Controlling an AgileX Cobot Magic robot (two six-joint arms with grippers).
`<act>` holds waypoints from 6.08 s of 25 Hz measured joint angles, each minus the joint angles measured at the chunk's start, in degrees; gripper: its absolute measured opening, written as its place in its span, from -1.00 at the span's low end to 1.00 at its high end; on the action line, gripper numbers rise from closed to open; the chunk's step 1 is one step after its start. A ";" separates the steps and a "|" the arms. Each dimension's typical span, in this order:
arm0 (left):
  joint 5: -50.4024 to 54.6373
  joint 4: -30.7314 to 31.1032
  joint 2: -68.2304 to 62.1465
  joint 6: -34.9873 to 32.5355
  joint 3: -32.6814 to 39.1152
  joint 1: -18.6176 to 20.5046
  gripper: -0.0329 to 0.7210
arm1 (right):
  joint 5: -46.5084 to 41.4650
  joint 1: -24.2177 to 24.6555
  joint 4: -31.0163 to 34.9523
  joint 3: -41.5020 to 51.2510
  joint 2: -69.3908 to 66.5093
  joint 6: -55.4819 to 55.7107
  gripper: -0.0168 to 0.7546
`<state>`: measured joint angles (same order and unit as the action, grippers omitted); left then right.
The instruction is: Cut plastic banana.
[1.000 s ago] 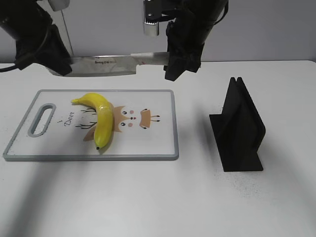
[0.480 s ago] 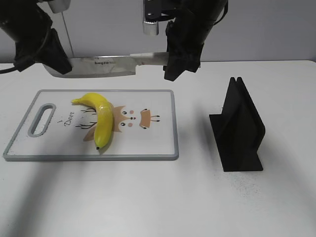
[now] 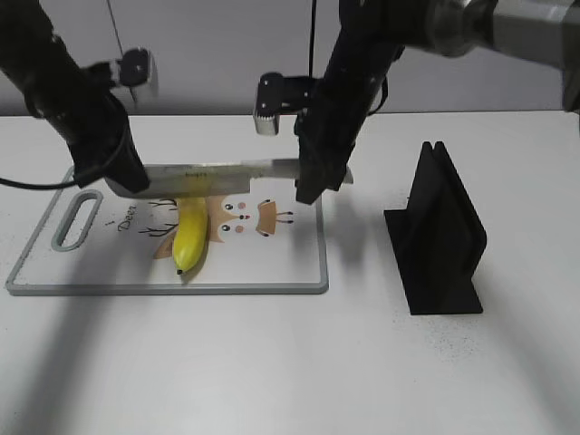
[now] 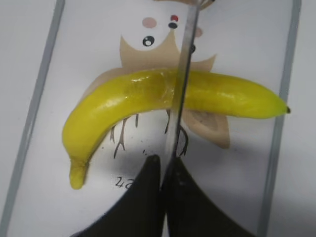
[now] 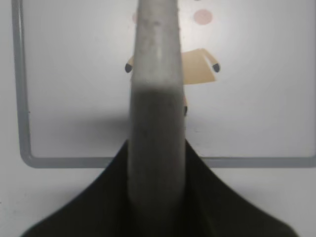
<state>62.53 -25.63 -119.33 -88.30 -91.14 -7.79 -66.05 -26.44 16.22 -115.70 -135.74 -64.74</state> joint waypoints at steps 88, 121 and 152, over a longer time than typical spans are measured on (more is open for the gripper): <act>7.34 18.56 60.65 74.73 28.08 12.28 0.62 | -4.43 -0.25 -10.27 18.27 39.54 69.18 -0.52; 0.95 20.27 119.63 74.73 63.88 10.64 0.44 | 9.84 -0.25 -12.99 56.22 66.23 77.88 -0.52; -0.15 20.33 119.63 76.46 64.22 8.83 0.37 | 24.19 -0.25 -21.15 70.01 66.15 91.43 -0.52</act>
<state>62.38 -5.30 0.30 -11.85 -26.92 1.05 -41.86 -26.69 -4.93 -45.69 -69.59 26.69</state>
